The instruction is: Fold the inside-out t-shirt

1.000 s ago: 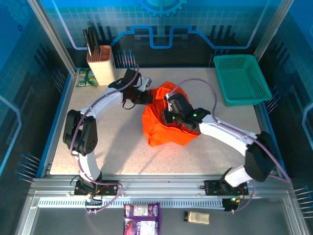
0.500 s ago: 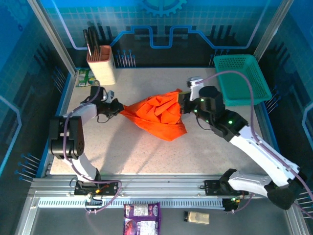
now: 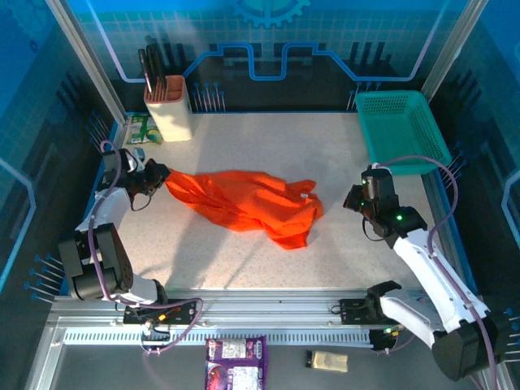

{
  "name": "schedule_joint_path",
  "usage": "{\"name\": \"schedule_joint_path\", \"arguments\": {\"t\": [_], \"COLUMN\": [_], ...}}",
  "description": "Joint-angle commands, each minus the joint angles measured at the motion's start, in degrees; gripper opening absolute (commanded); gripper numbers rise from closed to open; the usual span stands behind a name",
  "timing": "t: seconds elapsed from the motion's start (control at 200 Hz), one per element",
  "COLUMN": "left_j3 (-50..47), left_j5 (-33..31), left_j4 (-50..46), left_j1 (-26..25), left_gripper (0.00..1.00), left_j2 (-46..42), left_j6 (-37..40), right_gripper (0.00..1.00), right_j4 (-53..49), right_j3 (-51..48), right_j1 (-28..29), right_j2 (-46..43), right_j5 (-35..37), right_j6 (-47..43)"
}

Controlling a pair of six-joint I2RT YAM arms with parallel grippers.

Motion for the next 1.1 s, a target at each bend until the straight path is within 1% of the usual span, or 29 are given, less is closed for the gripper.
{"name": "schedule_joint_path", "arguments": {"t": [0.0,0.045,0.105,0.19,0.3,0.385,0.455,0.58,0.675,0.795,0.846,0.881,0.936,0.976,1.026,1.091], "left_j3": [3.46,4.30,5.34,6.04,6.22,6.30,6.38,6.48,6.30,6.23,6.41,6.80,7.65,8.47,10.05,12.45], "left_j5": [-0.05,-0.65,-1.29,-1.52,-1.65,-1.57,-1.68,-1.49,-1.46,-1.26,-1.37,-1.45,-1.73,-1.58,-1.29,-0.85], "left_j4": [-5.87,-7.39,-9.05,-10.03,-10.62,-11.08,-11.68,-13.05,-13.70,-14.36,-14.78,-15.23,-15.96,-16.52,-17.17,-18.10], "left_j1": [-2.93,-4.33,-5.88,-7.25,-7.89,-8.08,-8.18,-8.17,-8.17,-8.18,-8.17,-8.17,-8.17,-8.15,-8.17,-8.17], "left_gripper": [0.00,0.00,0.00,0.00,0.00,0.00,0.00,0.00,0.00,0.00,0.00,0.00,0.00,0.00,0.00,0.00], "left_j2": [0.69,0.84,0.93,0.72,0.43,-0.04,-0.68,-1.80,-2.62,-3.80,-4.55,-5.13,-5.93,-6.45,-7.05,-7.97], "left_j6": [4.06,5.26,6.33,6.95,7.13,7.26,7.62,8.31,8.66,8.77,8.95,9.10,9.25,9.25,9.17,9.10], "right_gripper": [0.23,0.27,0.30,0.33,0.38,0.39,0.41,0.43,0.44,0.43,0.40,0.36,0.22,0.10,0.00,0.00], "right_j4": [-1.83,-2.60,-3.83,-4.82,-3.89,-4.00,-4.12,-4.04,-2.90,-1.84,-2.43,-2.75,-3.40,-4.56,-7.06,-10.49], "right_j3": [1.63,2.95,4.71,6.78,6.76,6.48,6.05,5.05,5.11,5.50,5.76,5.81,5.86,6.29,7.21,8.95], "right_j1": [0.02,0.81,3.09,10.72,19.90,25.66,29.07,31.44,32.00,32.11,32.10,32.02,31.85,31.69,31.75,31.54], "right_j2": [4.20,5.98,7.97,11.34,16.68,21.15,24.75,30.73,34.59,38.82,40.06,40.49,40.23,39.19,35.88,29.93], "right_j5": [-6.73,-8.72,-10.61,-10.60,-12.91,-10.75,-8.86,-5.89,-4.23,-3.89,-3.41,-3.16,-3.01,-2.66,-1.08,1.20], "right_j6": [-0.09,-1.23,-2.82,-4.25,-4.46,-2.39,-0.22,4.84,6.83,7.68,7.83,7.86,7.68,7.48,7.13,5.94]}}
